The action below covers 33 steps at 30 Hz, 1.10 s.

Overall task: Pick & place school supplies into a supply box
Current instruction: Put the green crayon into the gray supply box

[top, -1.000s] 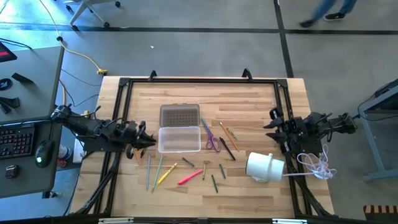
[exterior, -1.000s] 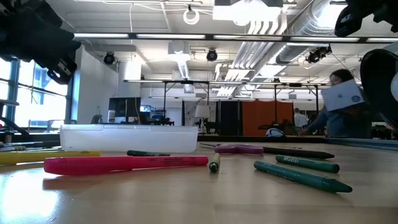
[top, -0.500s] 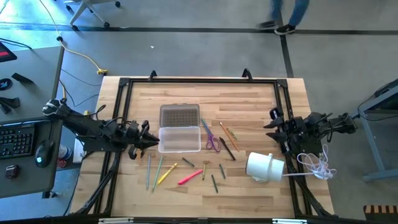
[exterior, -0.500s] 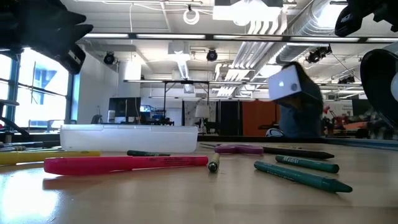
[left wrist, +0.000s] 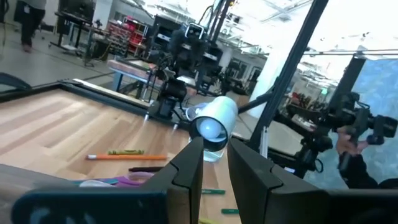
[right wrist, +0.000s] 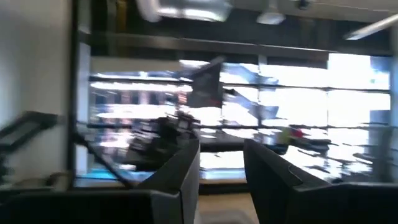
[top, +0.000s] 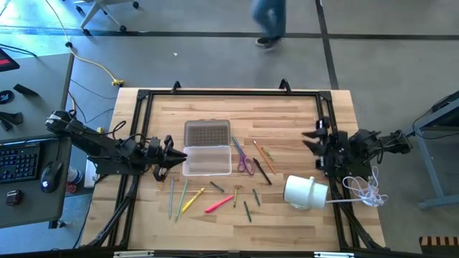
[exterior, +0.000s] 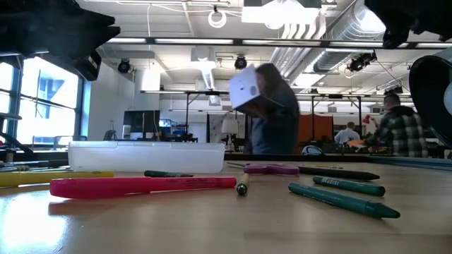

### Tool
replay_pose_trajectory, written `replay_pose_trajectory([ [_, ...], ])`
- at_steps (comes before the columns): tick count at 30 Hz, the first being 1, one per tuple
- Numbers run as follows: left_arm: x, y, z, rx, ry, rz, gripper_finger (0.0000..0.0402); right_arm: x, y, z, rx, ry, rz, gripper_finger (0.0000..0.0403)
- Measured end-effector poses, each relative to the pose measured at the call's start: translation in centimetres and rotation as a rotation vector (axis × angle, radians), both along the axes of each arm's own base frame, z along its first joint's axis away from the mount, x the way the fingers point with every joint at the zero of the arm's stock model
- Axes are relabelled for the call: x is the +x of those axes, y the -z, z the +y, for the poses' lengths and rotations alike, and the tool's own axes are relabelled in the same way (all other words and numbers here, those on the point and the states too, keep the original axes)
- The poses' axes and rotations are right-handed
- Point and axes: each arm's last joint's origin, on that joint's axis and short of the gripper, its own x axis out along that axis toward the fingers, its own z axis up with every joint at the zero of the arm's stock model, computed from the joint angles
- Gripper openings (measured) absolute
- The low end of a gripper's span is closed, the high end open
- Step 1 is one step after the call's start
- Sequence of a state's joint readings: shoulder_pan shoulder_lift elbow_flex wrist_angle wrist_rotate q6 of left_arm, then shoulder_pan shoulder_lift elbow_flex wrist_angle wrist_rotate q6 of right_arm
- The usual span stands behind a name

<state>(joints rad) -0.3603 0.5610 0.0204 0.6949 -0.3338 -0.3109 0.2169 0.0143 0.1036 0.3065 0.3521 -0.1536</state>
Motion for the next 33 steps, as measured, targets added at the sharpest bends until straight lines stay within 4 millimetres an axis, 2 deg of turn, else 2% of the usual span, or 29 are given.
replay_pose_trajectory([
  [4, 0.0, 0.0, 0.0, -0.012, 0.011, 0.005, 0.0111, 0.2, 0.6, -0.4, 0.001, 0.158, 0.08, 0.0108],
  [11, 0.0, 0.1, 0.0, -0.125, 0.01, 0.017, 0.0111, 1.5, 1.2, -0.8, 0.019, 0.219, 0.167, 0.0108],
  [18, -0.1, 0.4, 0.9, -0.116, -0.324, 0.038, 0.0111, 3.5, 1.5, -1.4, 0.093, 0.189, 0.254, 0.0108],
  [22, -0.2, 0.1, 1.3, -0.103, -0.48, 0.037, 0.0111, 4.8, 0.7, -2.1, 0.099, 0.262, 0.351, 0.0108],
  [27, -0.2, -3.6, 1.6, -0.005, -0.658, 0.006, 0.0111, 6.6, -0.3, -3.5, 0.203, 0.401, 0.518, 0.0108],
  [30, -0.2, -6.2, 1.8, 0.049, -0.783, 0.023, 0.0111, 8.1, -0.4, -4.1, 0.253, 0.388, 0.644, 0.0108],
  [33, -0.2, -8.2, 1.9, 0.084, -0.834, 0.056, 0.0111, 9.9, 0.3, -4.7, 0.335, 0.338, 0.756, 0.0108],
])
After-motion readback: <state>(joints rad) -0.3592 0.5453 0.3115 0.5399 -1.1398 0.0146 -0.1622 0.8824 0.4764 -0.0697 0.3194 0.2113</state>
